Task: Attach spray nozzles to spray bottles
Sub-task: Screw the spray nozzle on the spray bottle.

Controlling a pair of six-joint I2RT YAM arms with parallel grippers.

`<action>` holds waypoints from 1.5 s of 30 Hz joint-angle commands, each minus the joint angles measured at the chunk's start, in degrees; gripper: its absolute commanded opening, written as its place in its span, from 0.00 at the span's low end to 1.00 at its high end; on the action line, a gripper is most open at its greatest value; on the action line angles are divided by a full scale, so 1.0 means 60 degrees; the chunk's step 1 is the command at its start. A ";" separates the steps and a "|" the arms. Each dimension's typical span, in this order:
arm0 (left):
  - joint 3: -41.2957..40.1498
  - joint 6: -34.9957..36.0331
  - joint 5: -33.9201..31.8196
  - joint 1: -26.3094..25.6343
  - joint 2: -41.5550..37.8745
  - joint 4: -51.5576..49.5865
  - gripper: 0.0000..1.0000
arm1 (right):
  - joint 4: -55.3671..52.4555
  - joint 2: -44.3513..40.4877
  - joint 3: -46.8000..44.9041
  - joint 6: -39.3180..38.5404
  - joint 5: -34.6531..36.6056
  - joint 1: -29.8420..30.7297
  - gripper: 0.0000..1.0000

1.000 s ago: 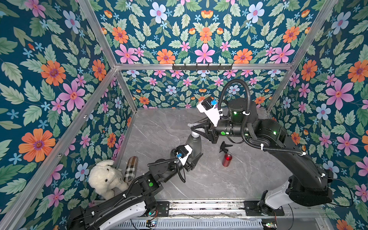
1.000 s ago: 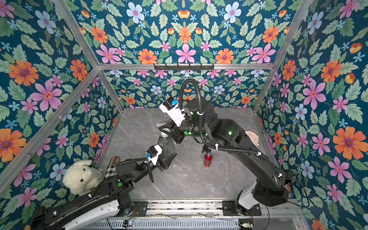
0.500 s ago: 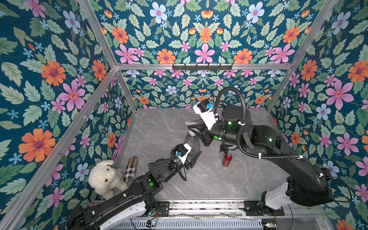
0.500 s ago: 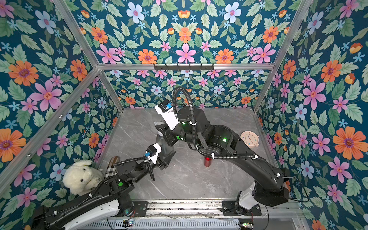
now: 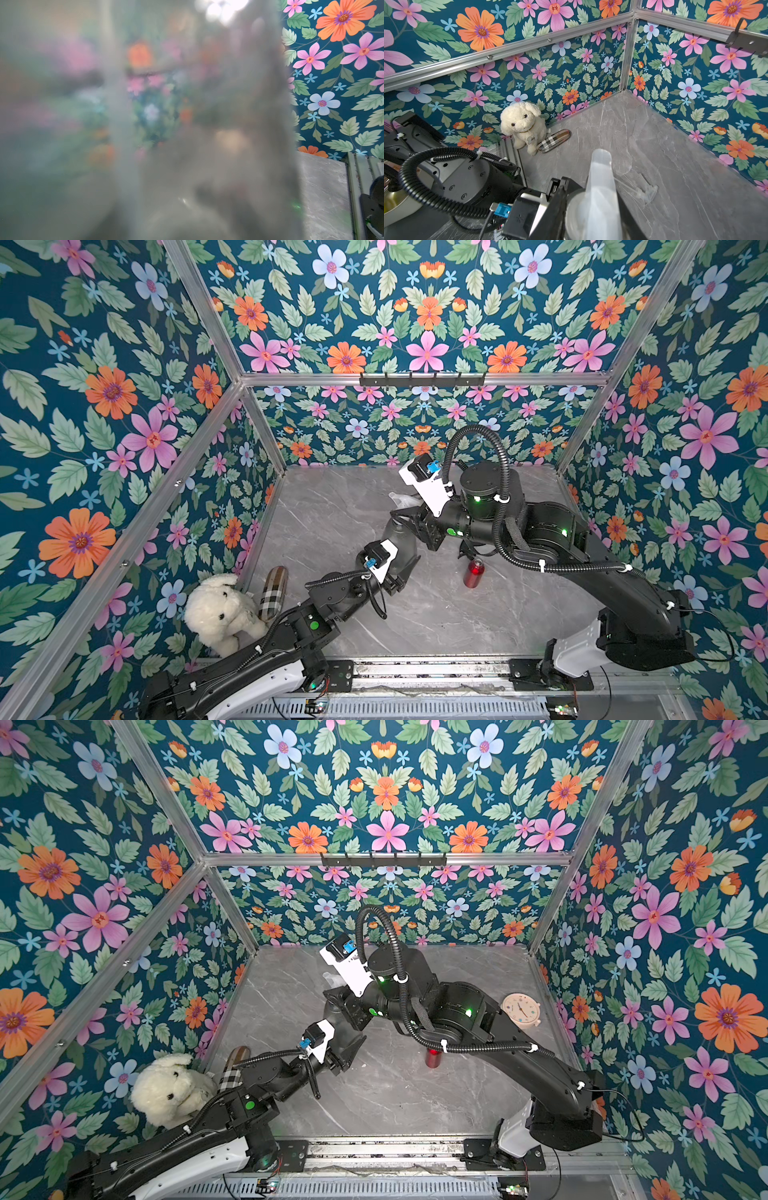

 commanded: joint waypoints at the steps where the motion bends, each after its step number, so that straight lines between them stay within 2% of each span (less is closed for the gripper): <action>1: 0.0044 0.0415 0.0423 -0.0016 -0.0058 0.1160 0.00 | -0.0563 0.0046 -0.0083 -0.0094 -0.0418 0.0028 0.38; 7: 0.0014 0.0419 0.0481 -0.0009 -0.0109 0.1144 0.00 | -0.0642 0.0158 0.0035 -0.0145 -0.0663 0.0021 0.43; 10: 0.0069 0.0466 0.0456 -0.0009 -0.0095 0.1040 0.00 | -0.1138 0.0379 0.0491 -0.0133 -0.0558 0.0026 0.31; 21: 0.0190 0.0664 0.0298 -0.0016 0.0077 0.0940 0.00 | -0.3515 0.1895 0.2614 0.0113 0.0591 0.0137 0.29; 34: -0.0070 0.0435 0.0318 -0.0016 -0.0138 0.1196 0.00 | -0.2617 0.1549 0.2864 -0.0478 0.0411 0.0204 0.57; 41: -0.0190 0.0376 0.0459 -0.0016 -0.0168 0.1355 0.00 | -0.2179 0.1381 0.2793 -0.0585 0.0457 0.0204 0.62; 45: -0.0261 0.0353 0.0523 -0.0016 -0.0197 0.1431 0.00 | -0.1756 0.0836 0.2506 -0.0612 0.0439 0.0204 0.64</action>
